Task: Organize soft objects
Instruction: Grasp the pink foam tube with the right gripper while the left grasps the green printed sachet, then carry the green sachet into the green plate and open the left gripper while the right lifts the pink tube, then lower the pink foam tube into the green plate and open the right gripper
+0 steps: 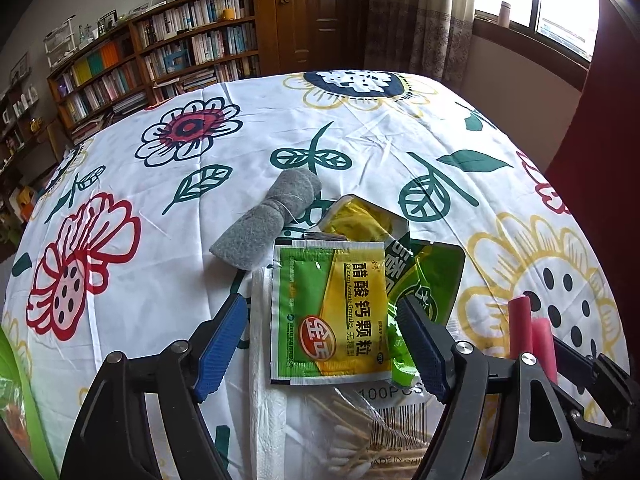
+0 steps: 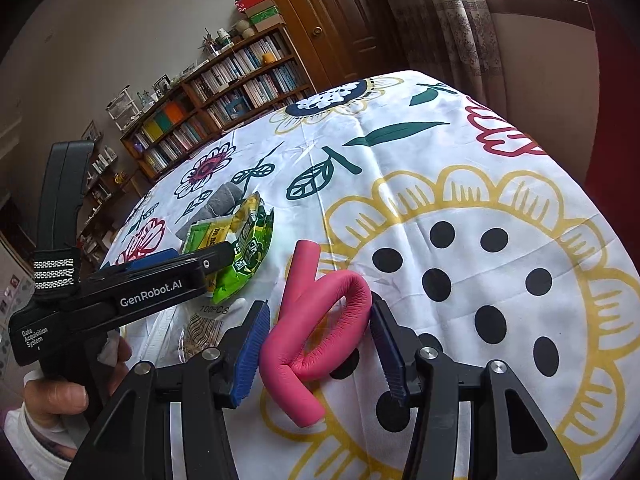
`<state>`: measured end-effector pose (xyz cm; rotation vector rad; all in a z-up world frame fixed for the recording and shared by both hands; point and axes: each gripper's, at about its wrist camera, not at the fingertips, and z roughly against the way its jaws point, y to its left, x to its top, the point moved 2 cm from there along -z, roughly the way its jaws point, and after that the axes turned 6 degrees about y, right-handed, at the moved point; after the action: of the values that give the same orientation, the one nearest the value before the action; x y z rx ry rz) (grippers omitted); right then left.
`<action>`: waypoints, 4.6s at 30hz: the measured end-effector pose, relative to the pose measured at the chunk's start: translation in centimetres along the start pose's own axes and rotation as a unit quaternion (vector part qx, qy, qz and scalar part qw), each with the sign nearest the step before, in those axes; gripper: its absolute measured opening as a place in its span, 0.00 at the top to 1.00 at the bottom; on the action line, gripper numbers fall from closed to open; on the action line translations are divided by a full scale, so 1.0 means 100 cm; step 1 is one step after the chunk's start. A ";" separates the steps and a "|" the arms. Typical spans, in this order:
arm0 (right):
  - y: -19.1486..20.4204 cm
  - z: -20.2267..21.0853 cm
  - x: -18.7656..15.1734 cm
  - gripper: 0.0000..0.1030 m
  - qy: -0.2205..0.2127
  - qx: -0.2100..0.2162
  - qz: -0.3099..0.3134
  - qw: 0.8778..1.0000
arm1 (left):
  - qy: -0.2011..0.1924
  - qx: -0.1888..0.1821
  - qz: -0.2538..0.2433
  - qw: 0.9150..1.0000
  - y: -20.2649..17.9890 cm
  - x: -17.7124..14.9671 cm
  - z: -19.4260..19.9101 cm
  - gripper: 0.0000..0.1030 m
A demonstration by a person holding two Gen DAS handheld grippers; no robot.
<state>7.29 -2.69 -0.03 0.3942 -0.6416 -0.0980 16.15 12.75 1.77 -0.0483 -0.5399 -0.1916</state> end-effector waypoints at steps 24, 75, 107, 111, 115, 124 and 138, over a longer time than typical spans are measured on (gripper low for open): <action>0.005 0.005 -0.003 0.47 -0.006 0.002 0.005 1.000 | -0.027 -0.017 0.029 0.999 0.023 -0.021 0.036 0.51; 0.177 0.004 -0.063 0.47 0.030 0.063 0.156 0.985 | -0.092 0.074 0.204 0.972 0.214 -0.154 0.156 0.50; 0.289 -0.016 -0.078 0.47 0.053 0.132 0.253 0.957 | -0.090 0.110 0.302 0.943 0.307 -0.212 0.171 0.42; 0.311 -0.020 -0.081 0.47 0.048 0.148 0.273 0.949 | -0.089 0.119 0.306 0.940 0.311 -0.220 0.176 0.42; 0.330 -0.028 -0.083 0.46 0.047 0.161 0.285 0.944 | -0.091 0.127 0.309 0.938 0.315 -0.227 0.179 0.42; 0.356 -0.051 -0.090 0.42 0.061 0.174 0.306 0.934 | -0.091 0.136 0.319 0.934 0.325 -0.238 0.185 0.42; 0.341 -0.050 -0.090 0.34 0.059 0.167 0.283 0.943 | -0.086 0.130 0.317 0.936 0.321 -0.235 0.180 0.42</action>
<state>1.97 32.21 4.42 0.5235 -0.6331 0.5879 -6.52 49.96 5.26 0.0198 -0.6949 0.5197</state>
